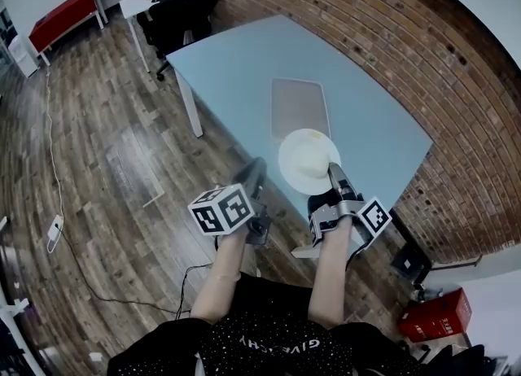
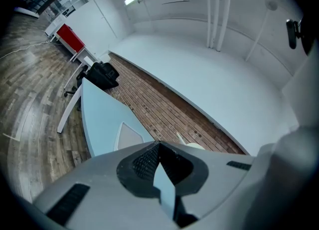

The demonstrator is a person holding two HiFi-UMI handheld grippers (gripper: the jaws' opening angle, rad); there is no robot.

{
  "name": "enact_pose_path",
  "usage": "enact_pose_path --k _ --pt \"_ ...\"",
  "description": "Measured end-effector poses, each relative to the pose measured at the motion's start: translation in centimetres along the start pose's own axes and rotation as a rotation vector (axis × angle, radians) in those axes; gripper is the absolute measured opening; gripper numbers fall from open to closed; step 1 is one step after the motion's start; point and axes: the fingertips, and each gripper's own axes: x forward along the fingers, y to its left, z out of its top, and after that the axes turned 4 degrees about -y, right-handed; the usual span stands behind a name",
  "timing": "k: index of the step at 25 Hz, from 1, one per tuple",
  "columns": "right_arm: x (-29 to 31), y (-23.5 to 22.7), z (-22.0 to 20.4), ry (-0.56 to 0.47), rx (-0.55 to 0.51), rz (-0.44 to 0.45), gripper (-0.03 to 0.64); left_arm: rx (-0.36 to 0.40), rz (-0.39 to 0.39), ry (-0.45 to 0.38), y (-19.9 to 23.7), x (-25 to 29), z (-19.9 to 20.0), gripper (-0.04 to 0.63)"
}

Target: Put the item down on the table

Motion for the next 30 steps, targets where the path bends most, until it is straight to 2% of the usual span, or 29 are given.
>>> enact_pose_path --k 4,11,19,30 --pt "1.2 -1.4 0.4 0.0 0.007 -0.035 0.031 -0.015 0.004 0.004 0.9 1.9 0.3 0.011" --pt "5.1 -2.7 3.3 -0.05 0.027 -0.043 0.031 -0.022 -0.005 0.028 2.5 7.3 1.2 0.011" --pt "12.4 -3.6 6.8 -0.107 0.044 -0.059 0.031 -0.048 -0.017 0.069 5.0 15.8 3.2 0.011" --pt "24.1 -5.1 10.7 -0.193 0.044 -0.115 0.031 -0.057 -0.048 0.14 9.2 29.1 8.0 0.011"
